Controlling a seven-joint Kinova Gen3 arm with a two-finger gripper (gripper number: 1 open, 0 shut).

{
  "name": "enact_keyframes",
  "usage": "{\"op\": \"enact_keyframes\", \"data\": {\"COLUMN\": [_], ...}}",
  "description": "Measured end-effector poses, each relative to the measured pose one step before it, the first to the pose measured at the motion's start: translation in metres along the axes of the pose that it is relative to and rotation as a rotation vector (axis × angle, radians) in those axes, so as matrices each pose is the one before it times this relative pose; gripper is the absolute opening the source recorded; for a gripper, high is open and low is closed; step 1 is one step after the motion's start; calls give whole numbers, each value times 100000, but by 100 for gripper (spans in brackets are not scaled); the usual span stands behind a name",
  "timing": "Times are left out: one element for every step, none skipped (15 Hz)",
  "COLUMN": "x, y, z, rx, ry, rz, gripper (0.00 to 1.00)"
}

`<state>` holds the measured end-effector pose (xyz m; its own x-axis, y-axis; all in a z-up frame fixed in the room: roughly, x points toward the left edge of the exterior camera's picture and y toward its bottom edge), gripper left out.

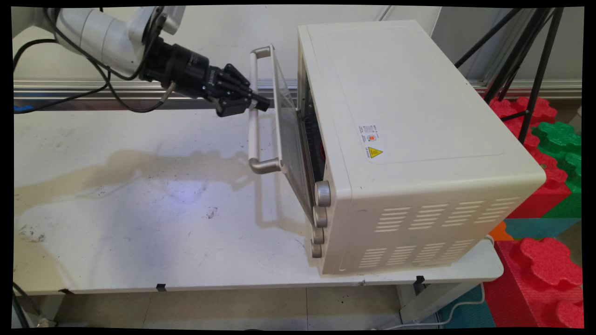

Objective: Open the oven

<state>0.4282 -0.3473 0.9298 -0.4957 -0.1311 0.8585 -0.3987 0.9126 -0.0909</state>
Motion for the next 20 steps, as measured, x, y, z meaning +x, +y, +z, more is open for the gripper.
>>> {"op": "enact_keyframes", "data": {"x": [-254,-187,-311,-224,-357,-263,-395,-275,-435,-298,-468,-317,-473,-554,-556,-486,-335,-490,-549,-578], "y": [12,5,7,11,9,9,5,1,5,6,6,9,-1,-6,-19,-11,6,-27,-48,-48], "z": [-223,-151,-211,-152,-197,-146,-169,-100,-125,-59,-82,-60,-70,-88,-64,-60,-54,-51,-31,-44], "rx": [-138,-67,-156,-80,-180,-43,-108,-34,-64,-69,-49,10,-33,-25,-91,-67,-11,-68,-92,-86], "ry": [-622,-415,-738,-501,-786,-525,-776,-494,-753,-523,-788,-546,-825,-983,-1012,-867,-596,-868,-996,-1017], "rz": [79,3,60,7,54,-13,-8,-31,-118,-108,-193,-137,-171,-178,-152,-182,-131,-227,-178,-273], "gripper": [0,0,0,0,0,0,0,0,0,0,0,0,0,0,0,0,0,0,0,0]}}
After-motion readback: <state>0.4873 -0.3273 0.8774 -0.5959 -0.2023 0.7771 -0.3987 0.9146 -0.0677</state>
